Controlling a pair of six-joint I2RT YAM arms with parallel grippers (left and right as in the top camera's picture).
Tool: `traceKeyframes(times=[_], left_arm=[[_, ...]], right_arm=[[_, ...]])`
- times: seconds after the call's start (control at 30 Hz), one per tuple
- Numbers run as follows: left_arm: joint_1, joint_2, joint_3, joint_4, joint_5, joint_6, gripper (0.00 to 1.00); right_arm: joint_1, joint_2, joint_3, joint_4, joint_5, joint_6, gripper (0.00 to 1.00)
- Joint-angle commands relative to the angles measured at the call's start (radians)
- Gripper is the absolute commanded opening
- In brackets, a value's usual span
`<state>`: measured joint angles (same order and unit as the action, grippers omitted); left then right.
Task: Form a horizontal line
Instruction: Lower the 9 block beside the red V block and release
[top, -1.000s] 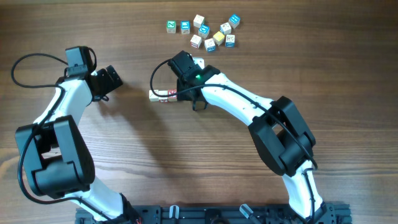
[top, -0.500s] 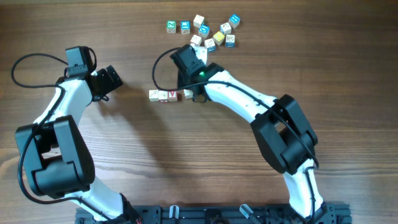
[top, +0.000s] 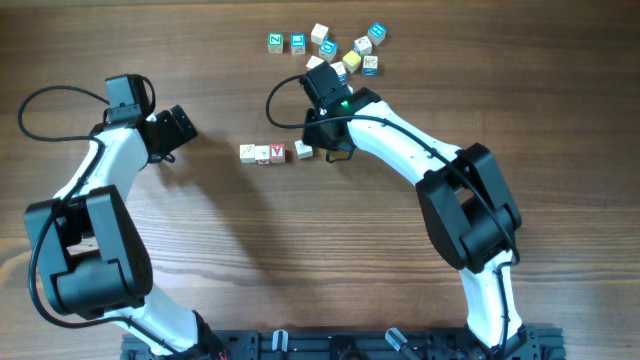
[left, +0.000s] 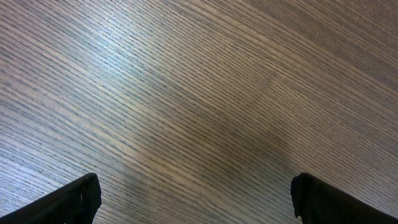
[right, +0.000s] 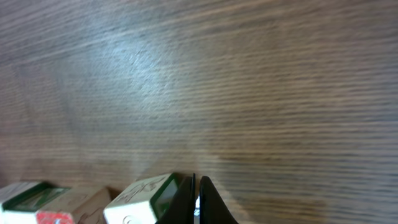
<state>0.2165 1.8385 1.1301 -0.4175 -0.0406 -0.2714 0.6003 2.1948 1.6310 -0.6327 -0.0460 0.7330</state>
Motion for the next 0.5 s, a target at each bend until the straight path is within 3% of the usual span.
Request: traceKeyframes(times=[0.0, 0.3, 0.47], left_arm=[[0.003, 0.007, -0.005, 0.003, -0.013, 0.002, 1.00], [0.003, 0.007, -0.005, 0.003, -0.013, 0.002, 1.00], [0.003, 0.007, -0.005, 0.003, -0.013, 0.002, 1.00]], right_arm=[[0.005, 0.014, -0.004, -0.005, -0.069, 0.004, 0.06], [0.043, 0.014, -0.004, -0.018, -0.089, 0.006, 0.04], [0.041, 0.014, -0.004, -0.019, 0.034, 0.007, 0.06]])
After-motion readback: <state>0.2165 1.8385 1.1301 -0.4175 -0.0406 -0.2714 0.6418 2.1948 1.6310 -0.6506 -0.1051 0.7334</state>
